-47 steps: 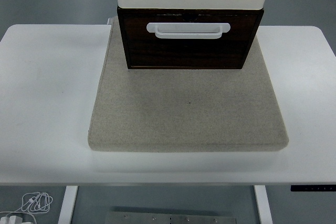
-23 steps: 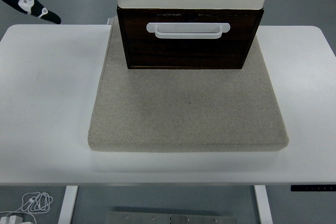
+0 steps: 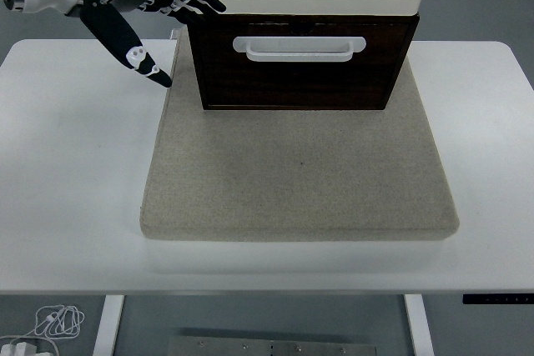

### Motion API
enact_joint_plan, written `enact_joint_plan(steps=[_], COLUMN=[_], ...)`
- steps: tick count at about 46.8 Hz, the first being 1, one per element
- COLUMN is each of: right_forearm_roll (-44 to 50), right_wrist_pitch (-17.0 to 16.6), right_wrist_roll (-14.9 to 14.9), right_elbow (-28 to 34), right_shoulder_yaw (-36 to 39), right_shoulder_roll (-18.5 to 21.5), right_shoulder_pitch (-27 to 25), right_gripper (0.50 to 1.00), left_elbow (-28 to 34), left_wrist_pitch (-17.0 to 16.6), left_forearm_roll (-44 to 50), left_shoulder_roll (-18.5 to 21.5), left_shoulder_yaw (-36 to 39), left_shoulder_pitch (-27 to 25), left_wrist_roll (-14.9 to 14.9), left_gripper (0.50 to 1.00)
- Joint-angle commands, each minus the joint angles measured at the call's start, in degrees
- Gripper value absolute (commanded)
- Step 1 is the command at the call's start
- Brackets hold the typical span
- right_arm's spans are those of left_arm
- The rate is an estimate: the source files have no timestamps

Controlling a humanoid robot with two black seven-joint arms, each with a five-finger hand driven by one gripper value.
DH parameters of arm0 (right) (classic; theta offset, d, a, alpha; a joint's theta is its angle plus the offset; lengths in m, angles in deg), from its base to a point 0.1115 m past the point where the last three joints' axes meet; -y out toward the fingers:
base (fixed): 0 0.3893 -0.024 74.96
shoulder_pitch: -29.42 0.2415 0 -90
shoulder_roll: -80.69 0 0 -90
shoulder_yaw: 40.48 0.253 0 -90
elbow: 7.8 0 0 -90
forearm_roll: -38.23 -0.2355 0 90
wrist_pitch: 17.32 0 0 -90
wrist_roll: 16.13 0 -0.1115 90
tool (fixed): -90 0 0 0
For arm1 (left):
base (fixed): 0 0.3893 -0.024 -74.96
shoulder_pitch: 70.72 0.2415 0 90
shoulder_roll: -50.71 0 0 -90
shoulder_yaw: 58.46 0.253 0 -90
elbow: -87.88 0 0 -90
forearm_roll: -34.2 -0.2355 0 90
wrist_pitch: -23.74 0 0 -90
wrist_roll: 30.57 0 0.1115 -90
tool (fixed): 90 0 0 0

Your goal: Open the drawer under the combination cabinet

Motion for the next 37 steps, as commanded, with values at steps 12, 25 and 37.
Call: enact_joint_plan(steps=[12,25,37], right_forearm_roll=[0.0,0.0,0.0], right_wrist_pitch=[0.0,0.0,0.0], right_wrist_roll=[-0.01,-0.01,-0.01], right_elbow=[0.01,0.01,0.01], right_shoulder_yaw=[0.0,0.0,0.0], right_shoulder_roll=[0.0,0.0,0.0], right_shoulder_pitch=[-0.01,-0.01,-0.01], right_gripper=[0.926,0.926,0.926], left_elbow=[-3.45,-10.66,-12.95], left_wrist_pitch=[-5.18,-8.0,-8.35], left_forearm_roll=[0.02,0.02,0.28], left_shoulder_roll=[-8.89,-16.71,-20.05], left_shoulder_yaw=[13.97,16.34,16.52], left_shoulder_pitch=[-13.44,-15.37,-15.46], left_wrist_roll=[-2.03,-3.88,-6.25], left_gripper=[1.0,1.0,1.0])
